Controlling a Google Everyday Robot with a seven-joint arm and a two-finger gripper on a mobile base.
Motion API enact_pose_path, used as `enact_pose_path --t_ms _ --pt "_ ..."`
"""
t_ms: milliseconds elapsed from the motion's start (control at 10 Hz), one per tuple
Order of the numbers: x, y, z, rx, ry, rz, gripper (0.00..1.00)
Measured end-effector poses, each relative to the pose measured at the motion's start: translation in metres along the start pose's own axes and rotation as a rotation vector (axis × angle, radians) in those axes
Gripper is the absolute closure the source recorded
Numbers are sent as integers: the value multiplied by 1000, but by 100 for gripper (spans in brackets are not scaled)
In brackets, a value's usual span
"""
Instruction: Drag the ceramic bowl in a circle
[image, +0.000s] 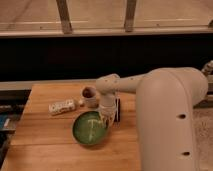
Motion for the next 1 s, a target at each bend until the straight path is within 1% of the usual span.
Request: enact_pose_path --t_ms 200,300,400,500,600,700,800,1000 --pt "-18 32 -6 20 3 -75 100" --pt "-23 43 -7 24 4 -104 100" --pt "-29 62 -8 34 9 -162 100" --pt "-27 78 -6 40 17 -209 100" --pt "-21 94 0 44 30 -253 100" --pt "-13 104 5 45 37 -285 100" --pt "-3 109 10 47 44 -309 100" --pt "12 104 15 42 48 -303 100"
